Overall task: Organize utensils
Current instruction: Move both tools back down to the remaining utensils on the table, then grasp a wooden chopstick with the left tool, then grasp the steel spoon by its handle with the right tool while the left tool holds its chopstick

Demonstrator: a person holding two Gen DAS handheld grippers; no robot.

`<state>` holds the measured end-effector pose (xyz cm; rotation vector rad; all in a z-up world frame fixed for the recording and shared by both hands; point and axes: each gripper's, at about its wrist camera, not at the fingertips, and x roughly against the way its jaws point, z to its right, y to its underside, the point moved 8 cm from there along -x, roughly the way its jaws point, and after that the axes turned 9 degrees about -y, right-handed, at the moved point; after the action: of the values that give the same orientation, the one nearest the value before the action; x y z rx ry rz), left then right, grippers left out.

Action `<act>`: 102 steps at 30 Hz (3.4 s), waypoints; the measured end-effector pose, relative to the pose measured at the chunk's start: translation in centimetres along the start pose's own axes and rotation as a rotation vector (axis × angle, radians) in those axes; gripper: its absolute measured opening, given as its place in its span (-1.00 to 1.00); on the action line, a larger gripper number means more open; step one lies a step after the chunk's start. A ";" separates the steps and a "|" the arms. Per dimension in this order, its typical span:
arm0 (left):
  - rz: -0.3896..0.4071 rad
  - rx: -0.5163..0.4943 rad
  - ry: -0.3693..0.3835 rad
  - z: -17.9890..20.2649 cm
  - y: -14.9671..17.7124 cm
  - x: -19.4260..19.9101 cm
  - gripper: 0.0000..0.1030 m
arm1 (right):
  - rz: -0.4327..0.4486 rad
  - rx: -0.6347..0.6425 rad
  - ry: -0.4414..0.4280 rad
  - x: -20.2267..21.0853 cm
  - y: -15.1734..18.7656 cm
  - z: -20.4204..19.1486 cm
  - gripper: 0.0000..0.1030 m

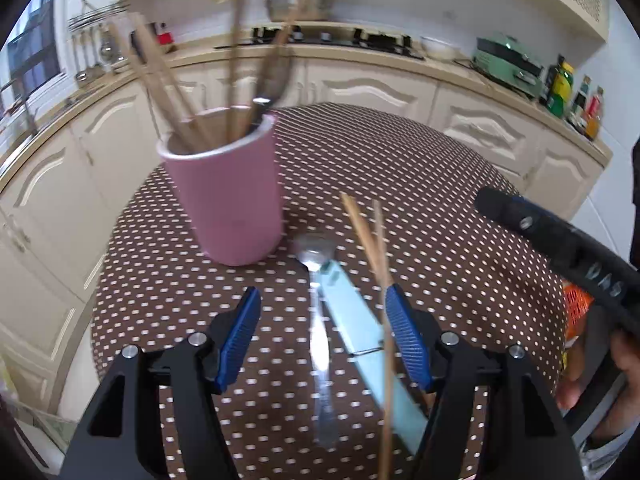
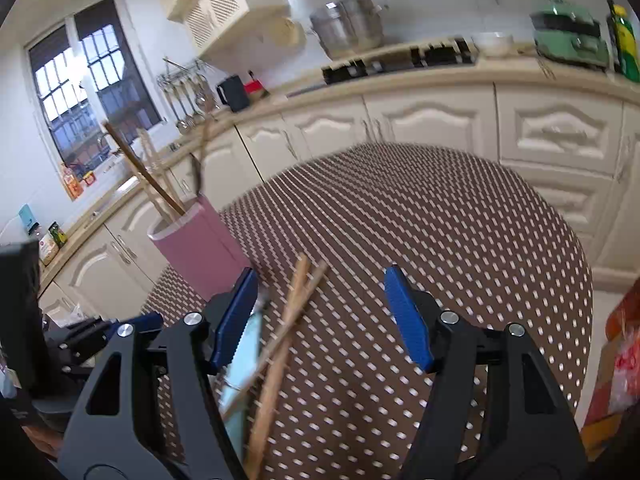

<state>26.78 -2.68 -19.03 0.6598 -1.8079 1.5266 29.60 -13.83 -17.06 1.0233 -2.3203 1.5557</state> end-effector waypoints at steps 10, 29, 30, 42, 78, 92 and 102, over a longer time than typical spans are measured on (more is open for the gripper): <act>-0.079 -0.069 0.044 4.5 -0.2 -3.1 0.22 | -0.039 -0.060 -0.014 -0.3 2.9 2.6 0.30; -0.159 -0.025 0.075 4.6 -0.2 -6.4 -0.87 | -0.066 -0.102 -0.036 -1.0 3.6 3.8 0.30; -0.154 -0.013 0.081 4.2 -0.1 -6.0 -0.87 | -0.068 -0.100 -0.034 -1.0 3.6 3.7 0.30; -0.121 0.091 0.149 -0.7 2.9 -1.6 -0.88 | -0.147 0.007 -0.073 -2.9 3.6 -1.6 0.30; -0.089 0.470 0.000 -16.1 3.8 -4.1 -0.88 | -0.528 0.327 0.061 -16.2 4.1 -13.1 -0.72; -0.202 0.444 -0.004 -16.1 2.9 -7.0 -0.80 | -0.583 0.179 -0.034 -17.7 4.9 -13.8 -0.72; -0.254 0.356 -0.015 -16.1 1.6 -8.3 -0.88 | -0.539 0.056 -0.119 -15.6 3.9 -10.9 -0.89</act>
<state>33.69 13.03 -24.93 1.0295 -1.4081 1.6810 36.42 3.49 -22.77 1.6239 -1.8441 1.3698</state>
